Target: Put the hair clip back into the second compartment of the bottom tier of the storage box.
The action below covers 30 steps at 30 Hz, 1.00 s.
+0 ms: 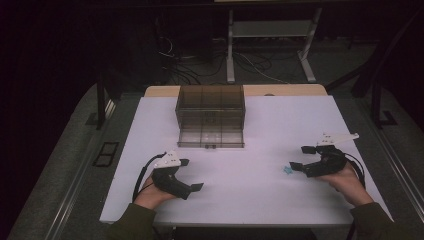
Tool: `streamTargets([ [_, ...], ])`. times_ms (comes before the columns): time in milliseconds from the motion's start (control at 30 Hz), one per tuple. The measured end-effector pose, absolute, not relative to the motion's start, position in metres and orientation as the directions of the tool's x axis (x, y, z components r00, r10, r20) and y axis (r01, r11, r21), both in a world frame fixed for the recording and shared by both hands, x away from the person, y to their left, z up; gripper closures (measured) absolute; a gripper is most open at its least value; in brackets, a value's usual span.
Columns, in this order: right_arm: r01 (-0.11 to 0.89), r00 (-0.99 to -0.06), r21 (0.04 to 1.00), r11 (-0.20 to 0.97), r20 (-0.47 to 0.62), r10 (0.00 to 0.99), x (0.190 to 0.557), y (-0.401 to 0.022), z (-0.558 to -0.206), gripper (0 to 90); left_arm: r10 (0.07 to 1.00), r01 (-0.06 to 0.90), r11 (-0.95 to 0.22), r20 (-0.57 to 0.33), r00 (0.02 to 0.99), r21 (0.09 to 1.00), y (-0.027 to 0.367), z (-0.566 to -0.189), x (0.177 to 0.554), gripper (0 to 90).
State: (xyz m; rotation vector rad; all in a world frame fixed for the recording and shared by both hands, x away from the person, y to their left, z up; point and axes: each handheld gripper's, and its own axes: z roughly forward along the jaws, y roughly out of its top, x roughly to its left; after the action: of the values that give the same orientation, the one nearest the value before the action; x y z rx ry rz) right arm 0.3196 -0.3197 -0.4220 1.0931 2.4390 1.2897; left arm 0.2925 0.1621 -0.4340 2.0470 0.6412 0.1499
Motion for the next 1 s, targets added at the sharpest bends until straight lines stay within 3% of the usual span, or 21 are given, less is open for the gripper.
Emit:
streamTargets([
  [533,0.546,-0.71,0.751,0.372,0.18,0.681,0.3193,-0.3224,-0.4274,15.1,0.494,0.38,-0.413,-0.147,0.857,0.828,0.1615,-0.4344,0.2918,0.0],
  [600,0.544,-0.714,0.749,0.377,0.177,0.678,0.3191,-0.323,-0.4282,21.5,0.493,0.381,-0.413,-0.148,0.857,0.828,0.1615,-0.4344,0.2918,0.0],
  [1000,0.546,-0.721,0.74,0.393,0.175,0.671,0.3197,-0.3239,-0.431,30.0,0.493,0.38,-0.412,-0.148,0.857,0.828,0.1615,-0.4341,0.2916,0.0],
])
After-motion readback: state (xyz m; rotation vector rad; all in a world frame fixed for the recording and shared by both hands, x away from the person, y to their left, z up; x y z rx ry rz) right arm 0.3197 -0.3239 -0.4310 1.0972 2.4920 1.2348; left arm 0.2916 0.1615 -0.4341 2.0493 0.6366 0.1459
